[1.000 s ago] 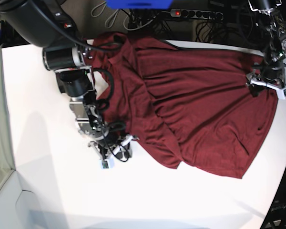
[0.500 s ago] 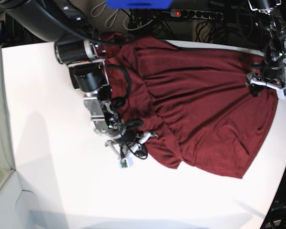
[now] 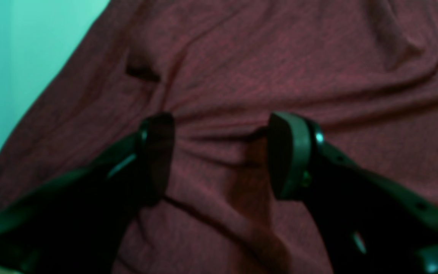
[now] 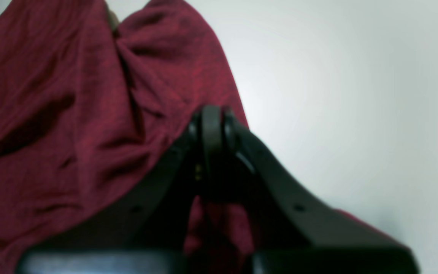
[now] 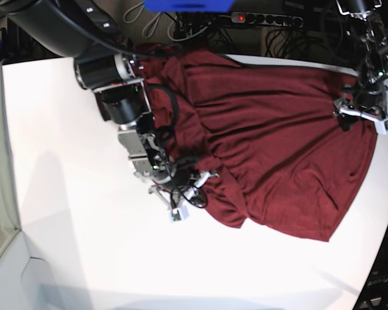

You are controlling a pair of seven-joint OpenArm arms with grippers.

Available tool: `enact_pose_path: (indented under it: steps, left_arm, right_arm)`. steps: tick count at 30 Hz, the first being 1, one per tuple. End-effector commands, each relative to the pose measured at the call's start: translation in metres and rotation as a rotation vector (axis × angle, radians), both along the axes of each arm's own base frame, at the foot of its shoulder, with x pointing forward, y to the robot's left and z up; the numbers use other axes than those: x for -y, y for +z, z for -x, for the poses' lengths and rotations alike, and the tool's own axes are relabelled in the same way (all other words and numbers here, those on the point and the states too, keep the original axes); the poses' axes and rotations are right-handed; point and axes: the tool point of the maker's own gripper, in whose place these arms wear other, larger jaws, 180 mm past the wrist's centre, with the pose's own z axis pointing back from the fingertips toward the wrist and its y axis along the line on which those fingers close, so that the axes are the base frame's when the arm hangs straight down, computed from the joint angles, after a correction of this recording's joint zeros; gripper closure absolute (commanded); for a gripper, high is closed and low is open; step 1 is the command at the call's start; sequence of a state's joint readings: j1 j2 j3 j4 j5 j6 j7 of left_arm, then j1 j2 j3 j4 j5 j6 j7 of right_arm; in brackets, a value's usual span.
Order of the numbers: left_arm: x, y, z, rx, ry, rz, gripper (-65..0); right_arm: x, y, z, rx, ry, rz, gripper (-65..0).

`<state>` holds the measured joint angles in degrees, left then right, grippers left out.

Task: Layout the t-shirt on the table in an organized manner, then fold the t-shirt properly
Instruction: 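Regrasp the bunched shirt edge with the right gripper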

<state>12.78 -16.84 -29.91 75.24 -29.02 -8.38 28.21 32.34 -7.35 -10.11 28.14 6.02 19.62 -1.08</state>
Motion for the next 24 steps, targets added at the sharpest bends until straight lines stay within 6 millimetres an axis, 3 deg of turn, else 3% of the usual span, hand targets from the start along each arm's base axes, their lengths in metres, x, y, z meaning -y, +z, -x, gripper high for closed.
enact_pose_path:
  steps: [1,7,11,15,17,21,24]
  left_arm:
    - [0.002,-0.018,0.018,-0.108,0.008,0.025,-38.4]
    - [0.001,-0.018,0.018,-0.106,0.013,0.024,-38.4]
    - [0.001,-0.018,0.019,-0.108,0.013,0.025,-38.4]
    - [0.001,-0.018,0.019,-0.108,0.013,0.025,-38.4]
    - [0.002,-0.019,0.019,-0.108,0.014,0.028,-38.4]
    - [0.004,-0.019,0.019,-0.109,0.011,0.03,-38.4]
    - [0.005,-0.019,0.018,-0.108,0.008,0.031,-38.4]
  right_arm:
    - [-0.005,0.02,-0.014,0.05,0.004,-0.018,0.0]
    - [0.0,0.013,-0.01,0.039,0.002,-0.004,0.0]
    - [0.035,-0.001,-0.01,0.024,-0.048,0.053,0.0]
    - [0.094,-0.009,-0.022,0.025,-0.197,0.173,0.0]
    - [0.115,-0.006,-0.027,0.038,-0.226,0.203,0.0]
    - [0.14,0.008,-0.04,0.093,-0.263,0.222,0.0]
    - [0.149,0.013,-0.043,0.109,-0.289,0.227,0.0]
